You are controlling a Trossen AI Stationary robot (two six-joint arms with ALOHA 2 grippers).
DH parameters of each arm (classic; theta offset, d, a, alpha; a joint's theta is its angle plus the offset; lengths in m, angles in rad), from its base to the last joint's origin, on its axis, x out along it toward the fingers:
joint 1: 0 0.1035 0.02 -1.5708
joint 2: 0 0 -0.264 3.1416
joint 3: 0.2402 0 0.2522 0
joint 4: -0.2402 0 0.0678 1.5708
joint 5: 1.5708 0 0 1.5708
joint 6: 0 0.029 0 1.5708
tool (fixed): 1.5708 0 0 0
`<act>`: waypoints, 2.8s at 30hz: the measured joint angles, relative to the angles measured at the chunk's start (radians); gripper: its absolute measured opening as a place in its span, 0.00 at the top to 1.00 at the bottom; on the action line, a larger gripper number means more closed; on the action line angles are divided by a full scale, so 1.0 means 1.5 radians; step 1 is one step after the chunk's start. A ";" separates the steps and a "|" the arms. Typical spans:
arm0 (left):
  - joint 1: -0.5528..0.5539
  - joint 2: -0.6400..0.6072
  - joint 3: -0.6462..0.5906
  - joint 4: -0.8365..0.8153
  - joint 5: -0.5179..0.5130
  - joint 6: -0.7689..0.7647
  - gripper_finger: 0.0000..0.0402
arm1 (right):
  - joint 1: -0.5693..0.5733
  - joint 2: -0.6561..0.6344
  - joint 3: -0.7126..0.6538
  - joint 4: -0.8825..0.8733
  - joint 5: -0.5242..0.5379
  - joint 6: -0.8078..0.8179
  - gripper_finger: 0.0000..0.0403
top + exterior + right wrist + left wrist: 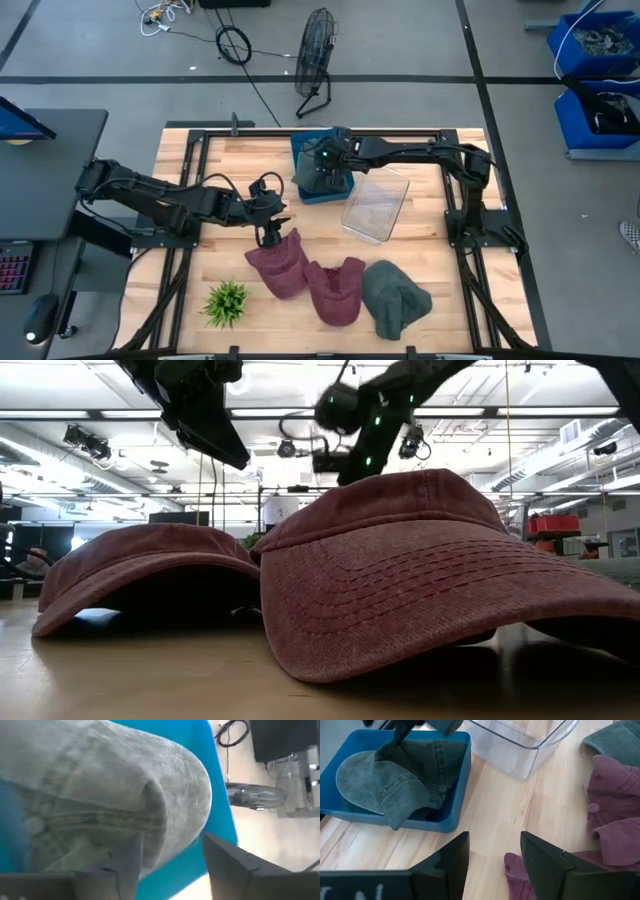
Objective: Pick & Place hat
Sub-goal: Put the gray cap into the blue bin
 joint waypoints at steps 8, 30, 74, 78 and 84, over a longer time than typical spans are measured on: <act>0.000 0.000 0.000 0.000 0.000 0.000 0.55 | 0.091 -0.084 0.067 -0.163 0.106 -0.017 0.44; 0.000 0.000 0.000 0.000 0.000 -0.005 0.55 | 0.410 -0.280 0.104 -0.597 -0.155 0.286 0.44; 0.000 0.000 0.000 0.004 0.000 -0.022 0.55 | 0.692 -0.274 -0.458 0.042 -0.165 0.515 0.57; 0.000 0.000 0.000 0.005 0.000 -0.021 0.55 | 0.691 -0.274 -0.458 0.044 -0.164 0.516 0.81; 0.000 0.000 0.000 0.005 0.000 -0.021 0.55 | 0.691 -0.273 -0.432 0.025 -0.197 0.572 0.95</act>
